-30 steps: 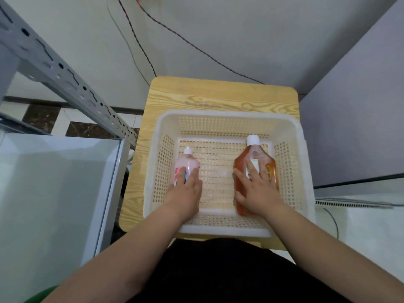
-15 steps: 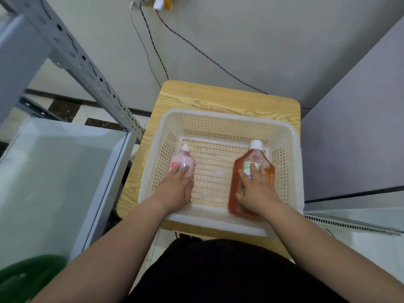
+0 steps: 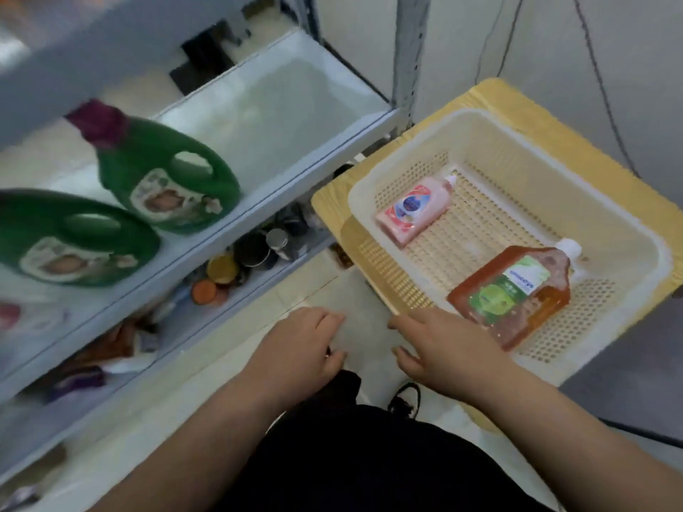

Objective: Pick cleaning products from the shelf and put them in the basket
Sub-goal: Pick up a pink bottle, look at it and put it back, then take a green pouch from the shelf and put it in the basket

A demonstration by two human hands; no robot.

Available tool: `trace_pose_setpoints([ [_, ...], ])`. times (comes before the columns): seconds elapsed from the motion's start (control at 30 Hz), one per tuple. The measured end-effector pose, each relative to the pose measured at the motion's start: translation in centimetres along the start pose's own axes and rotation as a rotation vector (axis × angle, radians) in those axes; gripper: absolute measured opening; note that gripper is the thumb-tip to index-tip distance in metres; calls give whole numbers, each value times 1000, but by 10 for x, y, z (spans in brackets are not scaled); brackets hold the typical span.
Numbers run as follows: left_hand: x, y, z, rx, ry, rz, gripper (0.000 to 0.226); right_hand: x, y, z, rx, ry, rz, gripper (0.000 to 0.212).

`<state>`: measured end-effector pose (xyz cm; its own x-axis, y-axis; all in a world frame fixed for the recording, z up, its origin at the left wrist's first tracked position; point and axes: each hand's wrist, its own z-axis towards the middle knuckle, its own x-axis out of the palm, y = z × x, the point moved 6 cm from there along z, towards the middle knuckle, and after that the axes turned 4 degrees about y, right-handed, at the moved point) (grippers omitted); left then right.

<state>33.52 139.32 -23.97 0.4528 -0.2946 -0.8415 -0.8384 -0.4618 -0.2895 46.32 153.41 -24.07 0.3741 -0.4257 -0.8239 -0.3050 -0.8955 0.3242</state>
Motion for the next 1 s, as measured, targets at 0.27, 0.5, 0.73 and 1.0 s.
trace_pose_setpoints([
  [0.27, 70, 94, -159, -416, -18, -180, 53, 53, 164, 43, -362, 216, -211, 40],
  [0.5, 135, 183, -329, -684, -134, -398, 55, 116, 352, 74, -605, 311, -429, 43],
  [0.73, 223, 248, -520, -988, -266, -609, 54, 196, 568, 86, -836, 394, -546, 43],
  [1.0, 271, 304, -629, -1194, -395, -758, 53, 255, 734, 98, -1006, 452, -660, 43],
])
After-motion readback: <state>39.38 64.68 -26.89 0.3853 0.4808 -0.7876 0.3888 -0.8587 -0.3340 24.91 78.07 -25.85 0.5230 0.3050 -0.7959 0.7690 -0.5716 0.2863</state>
